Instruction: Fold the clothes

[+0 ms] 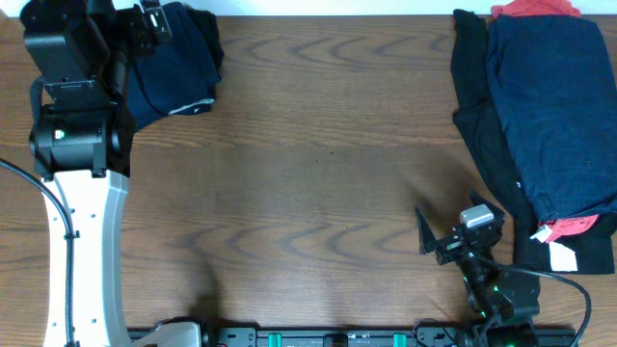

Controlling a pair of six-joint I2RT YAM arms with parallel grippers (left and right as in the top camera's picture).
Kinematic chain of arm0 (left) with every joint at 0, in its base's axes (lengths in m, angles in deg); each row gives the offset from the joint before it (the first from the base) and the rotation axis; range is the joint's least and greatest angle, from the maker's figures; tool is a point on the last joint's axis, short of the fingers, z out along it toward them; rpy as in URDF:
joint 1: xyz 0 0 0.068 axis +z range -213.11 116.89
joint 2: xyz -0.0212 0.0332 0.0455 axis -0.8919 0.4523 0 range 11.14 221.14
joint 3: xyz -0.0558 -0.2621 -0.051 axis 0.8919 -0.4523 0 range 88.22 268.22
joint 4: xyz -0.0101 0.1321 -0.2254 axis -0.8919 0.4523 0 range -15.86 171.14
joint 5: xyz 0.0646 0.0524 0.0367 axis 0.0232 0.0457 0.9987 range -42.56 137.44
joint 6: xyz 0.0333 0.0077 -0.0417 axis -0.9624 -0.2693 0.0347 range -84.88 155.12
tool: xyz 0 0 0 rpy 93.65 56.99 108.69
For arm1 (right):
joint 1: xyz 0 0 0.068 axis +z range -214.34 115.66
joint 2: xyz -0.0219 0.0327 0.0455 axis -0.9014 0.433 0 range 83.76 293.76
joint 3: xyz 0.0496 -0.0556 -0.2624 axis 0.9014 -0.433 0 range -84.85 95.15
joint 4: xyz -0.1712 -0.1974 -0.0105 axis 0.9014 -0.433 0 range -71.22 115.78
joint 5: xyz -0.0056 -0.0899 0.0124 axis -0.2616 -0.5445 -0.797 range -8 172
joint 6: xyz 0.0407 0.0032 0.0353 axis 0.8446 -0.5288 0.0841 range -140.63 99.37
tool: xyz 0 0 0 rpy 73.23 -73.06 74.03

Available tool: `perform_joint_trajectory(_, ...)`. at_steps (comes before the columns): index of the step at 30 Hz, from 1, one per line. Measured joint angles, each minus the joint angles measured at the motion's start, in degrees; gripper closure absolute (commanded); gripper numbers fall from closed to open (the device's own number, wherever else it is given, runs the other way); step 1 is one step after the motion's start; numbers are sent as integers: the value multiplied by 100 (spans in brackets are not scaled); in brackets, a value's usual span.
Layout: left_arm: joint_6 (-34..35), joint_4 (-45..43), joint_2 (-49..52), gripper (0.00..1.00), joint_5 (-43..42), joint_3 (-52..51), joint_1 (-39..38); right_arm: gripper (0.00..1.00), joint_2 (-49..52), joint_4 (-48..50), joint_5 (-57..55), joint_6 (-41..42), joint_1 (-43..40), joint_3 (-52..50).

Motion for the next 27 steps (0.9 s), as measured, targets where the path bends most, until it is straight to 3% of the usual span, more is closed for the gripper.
perform_joint_trajectory(27, 0, 2, 0, 2, 0, 0, 0, 1, -170, 17, -13, -17, 0, 0)
